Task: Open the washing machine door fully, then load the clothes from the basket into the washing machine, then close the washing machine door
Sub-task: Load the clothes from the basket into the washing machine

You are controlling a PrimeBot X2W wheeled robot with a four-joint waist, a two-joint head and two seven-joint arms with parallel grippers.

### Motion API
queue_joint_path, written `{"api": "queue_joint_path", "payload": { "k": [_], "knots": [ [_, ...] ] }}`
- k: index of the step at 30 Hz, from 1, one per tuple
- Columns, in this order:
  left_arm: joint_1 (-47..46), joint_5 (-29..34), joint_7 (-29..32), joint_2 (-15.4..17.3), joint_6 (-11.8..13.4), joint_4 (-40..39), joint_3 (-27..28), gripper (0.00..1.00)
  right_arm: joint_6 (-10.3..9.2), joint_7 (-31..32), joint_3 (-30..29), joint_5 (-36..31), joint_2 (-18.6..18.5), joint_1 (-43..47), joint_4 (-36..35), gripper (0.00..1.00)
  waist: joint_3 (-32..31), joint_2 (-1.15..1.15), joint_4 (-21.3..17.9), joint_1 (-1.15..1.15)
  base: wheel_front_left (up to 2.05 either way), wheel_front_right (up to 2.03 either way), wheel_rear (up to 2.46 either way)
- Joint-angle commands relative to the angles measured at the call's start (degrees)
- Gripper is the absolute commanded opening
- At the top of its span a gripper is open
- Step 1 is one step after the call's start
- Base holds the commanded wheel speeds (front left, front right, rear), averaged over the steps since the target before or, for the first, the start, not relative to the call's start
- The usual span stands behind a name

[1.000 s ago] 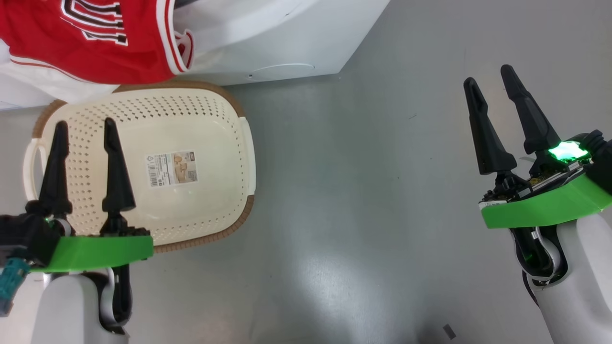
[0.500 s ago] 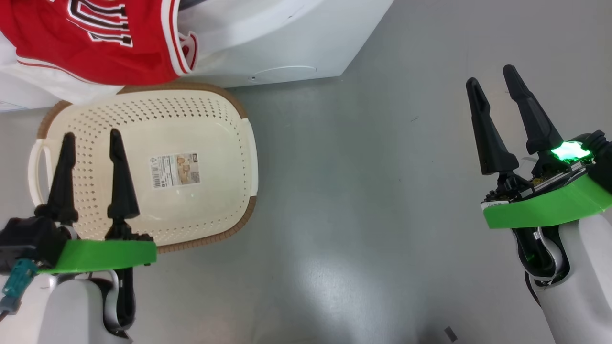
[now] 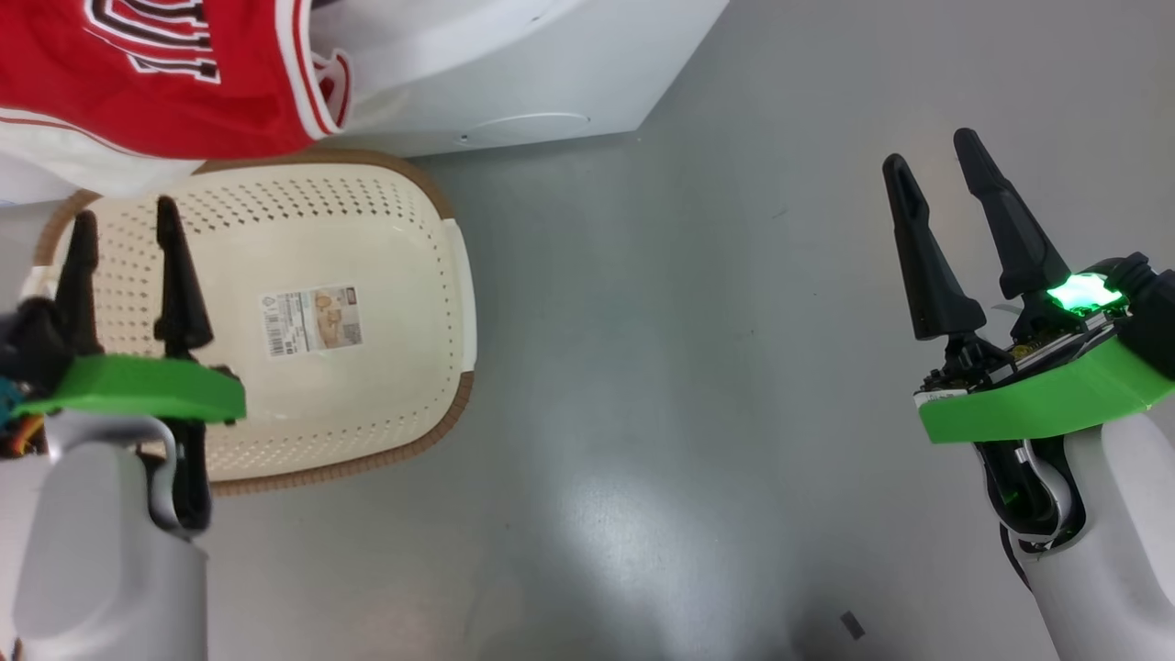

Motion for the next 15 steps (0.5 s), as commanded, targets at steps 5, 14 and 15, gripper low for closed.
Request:
{"api": "queue_joint_path", "payload": {
  "k": [5, 14, 15],
  "knots": [
    [-7.79, -0.70, -0.22, 4.03, -1.46, 9.15, 1.27, 1.00, 0.09, -0.27, 0.72, 0.80, 0.36, 1.25, -1.59, 1.00, 1.67, 0.00, -1.78, 0.00, 0.00, 0.00, 0.00],
    [-14.62, -1.82, -0.22, 6.10, -2.10, 18.92, 0.81, 1.00, 0.09, -0.27, 0.55, 1.03, 0.60, 0.96, -1.89, 1.00, 2.87, 0.00, -2.75, 0.00, 0.00, 0.00, 0.00],
    [-15.27, -1.89, -0.22, 6.25, -2.14, 19.62, 0.78, 1.00, 0.09, -0.27, 0.53, 1.08, 0.59, 0.95, -1.96, 1.00, 3.00, 0.00, -2.78, 0.00, 0.00, 0.00, 0.00]
  ]
}}
